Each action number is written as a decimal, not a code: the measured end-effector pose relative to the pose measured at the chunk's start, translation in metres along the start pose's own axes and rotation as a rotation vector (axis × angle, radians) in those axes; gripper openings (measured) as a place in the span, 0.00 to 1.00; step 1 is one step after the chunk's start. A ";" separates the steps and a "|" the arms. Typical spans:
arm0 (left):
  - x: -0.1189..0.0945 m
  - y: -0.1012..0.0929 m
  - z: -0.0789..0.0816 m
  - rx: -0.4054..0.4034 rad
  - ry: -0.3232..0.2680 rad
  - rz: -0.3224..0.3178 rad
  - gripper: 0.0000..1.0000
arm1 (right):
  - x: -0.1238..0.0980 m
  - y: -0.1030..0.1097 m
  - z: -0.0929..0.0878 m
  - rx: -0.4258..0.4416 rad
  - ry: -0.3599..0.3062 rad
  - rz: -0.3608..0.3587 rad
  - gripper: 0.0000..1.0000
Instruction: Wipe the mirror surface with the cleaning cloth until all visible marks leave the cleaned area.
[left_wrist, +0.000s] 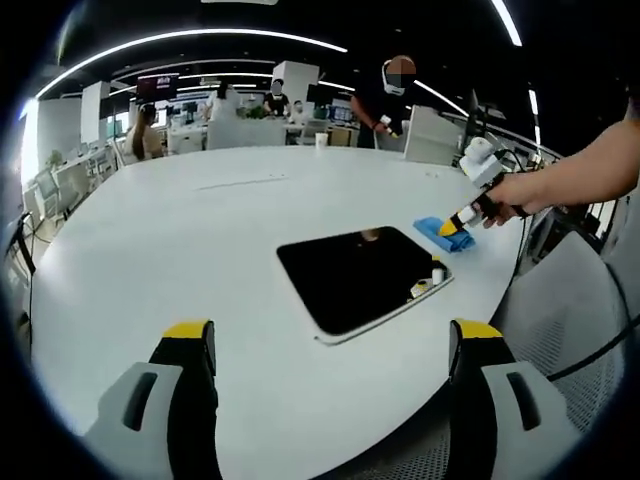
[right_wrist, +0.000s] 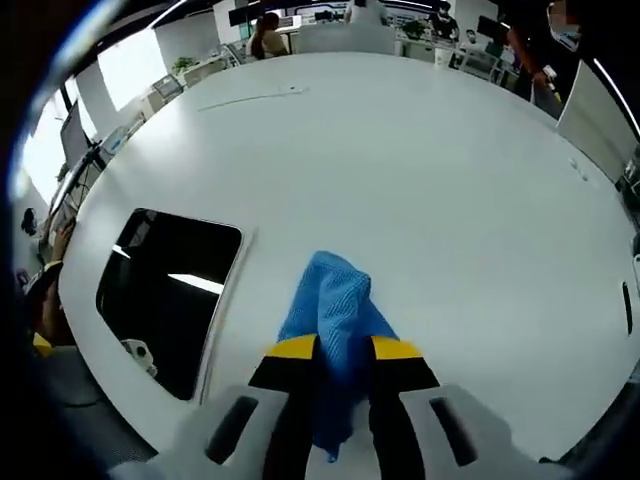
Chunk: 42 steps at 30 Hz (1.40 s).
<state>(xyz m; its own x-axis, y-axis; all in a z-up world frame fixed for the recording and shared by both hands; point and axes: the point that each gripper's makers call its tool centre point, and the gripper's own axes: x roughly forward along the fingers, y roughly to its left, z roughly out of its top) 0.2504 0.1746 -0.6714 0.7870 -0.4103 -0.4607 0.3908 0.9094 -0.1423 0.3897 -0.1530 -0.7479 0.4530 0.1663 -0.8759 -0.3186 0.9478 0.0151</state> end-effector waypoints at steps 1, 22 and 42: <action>0.000 0.000 0.000 -0.002 0.000 0.000 0.95 | -0.001 0.001 0.001 0.010 -0.004 0.002 0.11; -0.002 -0.004 -0.001 0.078 0.018 -0.048 0.99 | -0.014 0.041 0.052 0.251 -0.030 0.104 0.02; 0.001 0.000 -0.001 0.027 -0.002 -0.034 0.98 | 0.022 0.101 0.063 0.120 0.048 0.076 0.02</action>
<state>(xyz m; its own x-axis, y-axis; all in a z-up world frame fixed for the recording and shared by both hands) 0.2507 0.1741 -0.6730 0.7741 -0.4409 -0.4544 0.4299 0.8929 -0.1339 0.4200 -0.0367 -0.7357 0.3901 0.2282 -0.8921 -0.2475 0.9591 0.1371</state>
